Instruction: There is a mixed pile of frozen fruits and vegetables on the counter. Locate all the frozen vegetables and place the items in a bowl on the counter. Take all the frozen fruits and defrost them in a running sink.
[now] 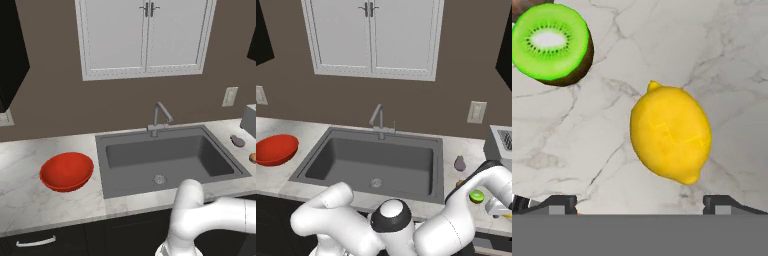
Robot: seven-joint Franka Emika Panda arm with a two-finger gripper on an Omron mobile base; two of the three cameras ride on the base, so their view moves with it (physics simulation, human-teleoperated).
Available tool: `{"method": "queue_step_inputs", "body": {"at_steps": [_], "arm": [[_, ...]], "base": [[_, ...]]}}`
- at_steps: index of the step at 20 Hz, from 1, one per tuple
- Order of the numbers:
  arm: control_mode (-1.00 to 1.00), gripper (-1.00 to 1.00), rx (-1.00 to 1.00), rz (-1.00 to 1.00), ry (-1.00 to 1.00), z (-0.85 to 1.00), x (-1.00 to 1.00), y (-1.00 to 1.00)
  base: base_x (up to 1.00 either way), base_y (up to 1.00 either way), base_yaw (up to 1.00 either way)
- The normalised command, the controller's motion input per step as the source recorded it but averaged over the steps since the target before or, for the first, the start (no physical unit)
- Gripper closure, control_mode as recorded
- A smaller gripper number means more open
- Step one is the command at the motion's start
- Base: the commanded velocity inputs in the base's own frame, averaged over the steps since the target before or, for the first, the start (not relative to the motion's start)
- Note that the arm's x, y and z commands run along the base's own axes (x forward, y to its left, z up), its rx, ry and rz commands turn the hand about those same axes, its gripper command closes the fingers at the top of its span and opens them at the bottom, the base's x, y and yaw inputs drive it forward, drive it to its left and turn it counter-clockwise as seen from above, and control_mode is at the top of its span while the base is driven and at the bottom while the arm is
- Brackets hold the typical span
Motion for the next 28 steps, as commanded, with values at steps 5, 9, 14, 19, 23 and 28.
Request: {"method": "queue_step_inputs", "body": {"at_steps": [5, 9, 14, 19, 23, 28], "arm": [[-1.0, -1.0, 0.0, 0.0, 0.0, -0.09, 0.14, -0.11], [-1.0, -1.0, 0.0, 0.0, 0.0, -0.21, 0.19, 0.0], [-1.0, -1.0, 0.0, 0.0, 0.01, -0.24, 0.17, 0.0], [-1.0, -1.0, 0.0, 0.0, 0.01, -0.2, 0.22, 0.0], [-1.0, -1.0, 0.0, 0.0, 0.01, -0.22, 0.29, 0.0], [-1.0, 1.0, 0.01, 0.01, 0.01, -0.25, 0.19, 0.01]], "base": [[0.0, 0.0, 0.0], [0.0, 0.0, 0.0], [0.0, 0.0, 0.0], [0.0, 0.0, 0.0], [0.0, 0.0, 0.0], [0.0, 0.0, 0.0]]}}
